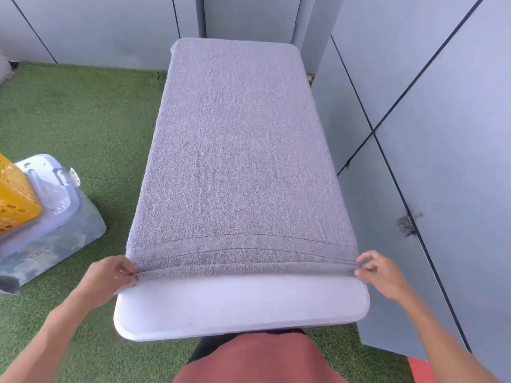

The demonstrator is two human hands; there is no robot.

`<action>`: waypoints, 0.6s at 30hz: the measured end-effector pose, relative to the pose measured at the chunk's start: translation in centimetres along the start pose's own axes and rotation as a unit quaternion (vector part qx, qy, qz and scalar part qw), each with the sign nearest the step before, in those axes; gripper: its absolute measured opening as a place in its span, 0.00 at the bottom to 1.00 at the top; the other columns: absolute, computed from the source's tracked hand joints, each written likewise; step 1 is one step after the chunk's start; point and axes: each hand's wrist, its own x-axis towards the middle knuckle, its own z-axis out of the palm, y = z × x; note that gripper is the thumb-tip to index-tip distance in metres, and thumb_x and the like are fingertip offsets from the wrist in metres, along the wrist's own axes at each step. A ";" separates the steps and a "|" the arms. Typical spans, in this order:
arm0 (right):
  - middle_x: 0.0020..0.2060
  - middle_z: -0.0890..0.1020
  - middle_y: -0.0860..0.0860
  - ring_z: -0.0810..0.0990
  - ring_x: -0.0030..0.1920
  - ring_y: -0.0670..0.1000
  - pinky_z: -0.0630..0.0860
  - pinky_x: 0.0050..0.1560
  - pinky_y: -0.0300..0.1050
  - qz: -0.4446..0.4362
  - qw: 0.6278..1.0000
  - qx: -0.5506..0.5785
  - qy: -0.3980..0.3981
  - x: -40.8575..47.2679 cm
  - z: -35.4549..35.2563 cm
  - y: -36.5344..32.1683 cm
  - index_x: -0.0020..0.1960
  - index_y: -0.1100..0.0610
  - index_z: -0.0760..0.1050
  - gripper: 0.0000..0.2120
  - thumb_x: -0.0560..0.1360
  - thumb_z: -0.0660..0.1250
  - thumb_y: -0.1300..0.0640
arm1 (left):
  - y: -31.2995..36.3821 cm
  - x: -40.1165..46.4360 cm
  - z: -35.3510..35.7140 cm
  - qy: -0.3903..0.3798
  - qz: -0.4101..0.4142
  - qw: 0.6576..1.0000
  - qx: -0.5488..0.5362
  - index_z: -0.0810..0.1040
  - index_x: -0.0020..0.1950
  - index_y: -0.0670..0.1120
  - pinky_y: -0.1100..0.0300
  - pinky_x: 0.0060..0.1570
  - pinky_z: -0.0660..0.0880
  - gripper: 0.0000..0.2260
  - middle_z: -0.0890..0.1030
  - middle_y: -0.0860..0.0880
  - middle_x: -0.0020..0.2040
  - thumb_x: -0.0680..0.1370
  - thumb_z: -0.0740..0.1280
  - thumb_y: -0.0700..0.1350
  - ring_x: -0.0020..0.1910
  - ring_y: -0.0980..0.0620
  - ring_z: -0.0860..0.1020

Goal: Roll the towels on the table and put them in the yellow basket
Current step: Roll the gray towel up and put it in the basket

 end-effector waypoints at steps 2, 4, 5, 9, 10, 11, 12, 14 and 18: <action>0.37 0.82 0.55 0.81 0.43 0.58 0.72 0.45 0.48 0.019 0.999 0.024 0.023 0.5 0.6 -0.3 0.41 0.51 0.76 0.10 0.69 0.75 0.64 | 0.2 0.4 -0.5 0.001 -0.015 1.000 0.014 0.81 0.37 0.53 0.58 0.40 0.72 0.10 0.82 0.53 0.40 0.66 0.79 0.41 0.40 0.54 0.79; 0.40 0.80 0.54 0.77 0.48 0.57 0.70 0.52 0.49 -0.003 0.995 -0.018 0.096 0.2 1.6 -0.2 0.38 0.48 0.78 0.12 0.68 0.75 0.64 | -0.1 0.3 -0.3 0.047 0.000 0.998 0.049 0.81 0.35 0.56 0.57 0.39 0.69 0.10 0.79 0.53 0.40 0.66 0.79 0.42 0.39 0.53 0.76; 0.42 0.77 0.53 0.74 0.50 0.56 0.69 0.54 0.49 -0.025 0.988 -0.059 0.142 -0.2 2.2 0.0 0.39 0.48 0.80 0.11 0.68 0.75 0.64 | -0.4 0.0 0.2 0.084 0.024 0.993 0.074 0.83 0.36 0.54 0.56 0.40 0.68 0.09 0.78 0.52 0.40 0.67 0.78 0.42 0.40 0.51 0.73; 0.45 0.73 0.53 0.71 0.49 0.57 0.75 0.51 0.52 -0.097 0.956 -0.185 0.204 -2.6 5.3 0.5 0.51 0.62 0.82 0.08 0.71 0.72 0.66 | 0.4 -3.9 4.8 0.204 0.093 0.962 0.156 0.82 0.46 0.38 0.50 0.36 0.76 0.08 0.77 0.45 0.41 0.70 0.72 0.29 0.41 0.44 0.74; 0.47 0.73 0.54 0.72 0.50 0.57 0.76 0.52 0.53 -0.100 0.956 -0.197 0.195 -3.2 6.0 0.6 0.55 0.64 0.81 0.12 0.71 0.72 0.66 | 0.6 -4.8 6.2 0.216 0.086 0.957 0.172 0.80 0.50 0.36 0.47 0.36 0.77 0.12 0.77 0.42 0.45 0.68 0.71 0.27 0.42 0.41 0.75; 0.50 0.73 0.55 0.73 0.52 0.58 0.77 0.53 0.54 -0.105 0.954 -0.211 0.188 -3.6 6.5 0.8 0.58 0.65 0.79 0.17 0.70 0.73 0.65 | 0.8 -5.4 7.4 0.222 0.080 0.953 0.188 0.78 0.55 0.34 0.43 0.38 0.77 0.18 0.76 0.39 0.49 0.66 0.70 0.25 0.45 0.38 0.74; 0.53 0.72 0.56 0.73 0.55 0.58 0.77 0.55 0.55 -0.114 0.951 -0.224 0.183 -4.0 6.8 0.8 0.60 0.66 0.77 0.20 0.69 0.74 0.65 | 0.6 -5.6 8.3 0.227 0.077 0.950 0.200 0.76 0.60 0.32 0.41 0.41 0.77 0.24 0.74 0.37 0.53 0.64 0.70 0.24 0.47 0.36 0.73; 0.55 0.72 0.56 0.72 0.58 0.58 0.77 0.55 0.53 -0.121 0.947 -0.233 0.187 -4.1 6.8 0.7 0.60 0.66 0.77 0.21 0.68 0.75 0.64 | 0.1 -5.2 9.1 0.231 0.074 0.948 0.204 0.73 0.63 0.32 0.40 0.43 0.77 0.28 0.71 0.36 0.56 0.63 0.68 0.22 0.50 0.35 0.71; 0.53 0.77 0.56 0.75 0.59 0.60 0.72 0.59 0.48 -0.112 0.944 -0.239 0.197 -2.1 6.2 0.2 0.56 0.66 0.79 0.17 0.68 0.71 0.73 | 0.8 -3.6 7.5 0.207 0.047 0.964 0.160 0.76 0.59 0.39 0.45 0.38 0.78 0.20 0.74 0.42 0.58 0.70 0.66 0.25 0.54 0.39 0.74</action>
